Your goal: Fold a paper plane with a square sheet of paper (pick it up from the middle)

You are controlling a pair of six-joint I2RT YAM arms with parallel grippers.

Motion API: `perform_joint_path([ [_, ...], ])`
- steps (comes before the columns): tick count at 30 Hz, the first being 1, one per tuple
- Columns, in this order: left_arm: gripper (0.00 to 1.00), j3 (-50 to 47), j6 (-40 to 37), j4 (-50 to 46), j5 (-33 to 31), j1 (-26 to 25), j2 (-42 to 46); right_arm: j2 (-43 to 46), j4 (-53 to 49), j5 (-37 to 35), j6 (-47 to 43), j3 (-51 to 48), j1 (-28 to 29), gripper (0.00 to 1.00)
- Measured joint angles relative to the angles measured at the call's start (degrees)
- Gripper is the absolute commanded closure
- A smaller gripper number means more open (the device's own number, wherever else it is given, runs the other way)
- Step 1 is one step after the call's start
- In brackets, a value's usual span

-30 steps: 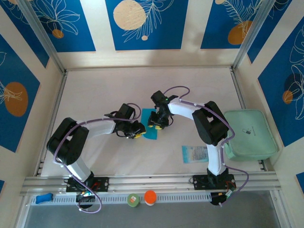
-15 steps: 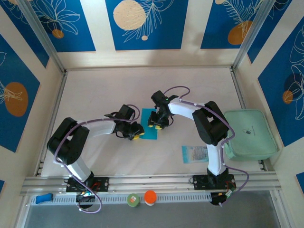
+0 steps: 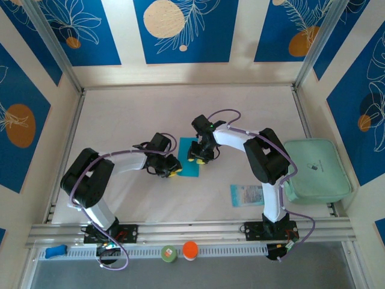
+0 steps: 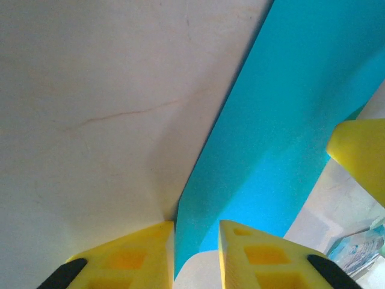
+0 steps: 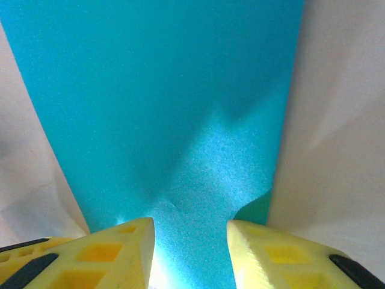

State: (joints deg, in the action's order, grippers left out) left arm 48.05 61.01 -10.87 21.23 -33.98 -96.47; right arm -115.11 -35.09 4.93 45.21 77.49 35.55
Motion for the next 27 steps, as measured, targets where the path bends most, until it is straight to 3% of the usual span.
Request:
perform_joint_path([
  [27, 0.84, 0.35, 1.51, 4.55, 1.57, 2.01, -0.9, 1.31, 3.52, 1.86, -0.17, -2.84, -1.05, 0.57],
])
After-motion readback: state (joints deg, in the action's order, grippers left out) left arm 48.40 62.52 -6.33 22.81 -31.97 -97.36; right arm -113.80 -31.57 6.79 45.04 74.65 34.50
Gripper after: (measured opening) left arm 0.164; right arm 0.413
